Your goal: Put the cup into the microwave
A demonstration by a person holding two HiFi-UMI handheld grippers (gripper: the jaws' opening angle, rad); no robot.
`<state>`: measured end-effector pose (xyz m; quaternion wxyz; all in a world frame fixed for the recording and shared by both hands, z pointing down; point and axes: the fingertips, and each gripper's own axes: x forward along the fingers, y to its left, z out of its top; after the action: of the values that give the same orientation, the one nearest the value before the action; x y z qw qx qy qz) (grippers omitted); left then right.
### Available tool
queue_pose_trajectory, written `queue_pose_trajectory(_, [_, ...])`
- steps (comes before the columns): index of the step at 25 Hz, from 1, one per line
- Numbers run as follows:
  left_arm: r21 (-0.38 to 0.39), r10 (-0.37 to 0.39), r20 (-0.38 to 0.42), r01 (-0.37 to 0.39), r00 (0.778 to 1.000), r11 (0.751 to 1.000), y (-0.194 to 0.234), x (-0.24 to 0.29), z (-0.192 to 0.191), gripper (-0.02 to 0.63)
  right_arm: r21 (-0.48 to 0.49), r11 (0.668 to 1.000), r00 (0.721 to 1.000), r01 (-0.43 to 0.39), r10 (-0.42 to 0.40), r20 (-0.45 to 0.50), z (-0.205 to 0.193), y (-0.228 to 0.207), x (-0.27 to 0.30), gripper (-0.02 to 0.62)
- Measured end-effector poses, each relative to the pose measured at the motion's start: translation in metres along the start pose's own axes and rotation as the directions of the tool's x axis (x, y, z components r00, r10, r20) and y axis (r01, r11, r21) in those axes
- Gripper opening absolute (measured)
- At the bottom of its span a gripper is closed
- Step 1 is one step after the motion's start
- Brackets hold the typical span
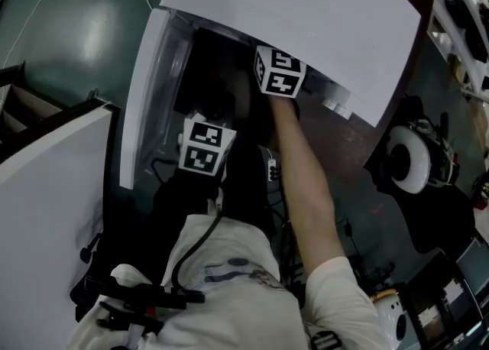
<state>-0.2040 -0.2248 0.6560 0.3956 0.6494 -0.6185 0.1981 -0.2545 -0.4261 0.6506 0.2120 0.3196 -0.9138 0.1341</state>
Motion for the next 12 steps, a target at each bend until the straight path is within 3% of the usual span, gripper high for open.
queue_pose_trajectory(12, [0.004,0.003,0.019,-0.003,1.000,1.000,-0.002,-0.012,-0.001,0.000,0.012,1.000,1.000,-0.005,0.005,0.004,-0.003,0.002,-0.016,0.430])
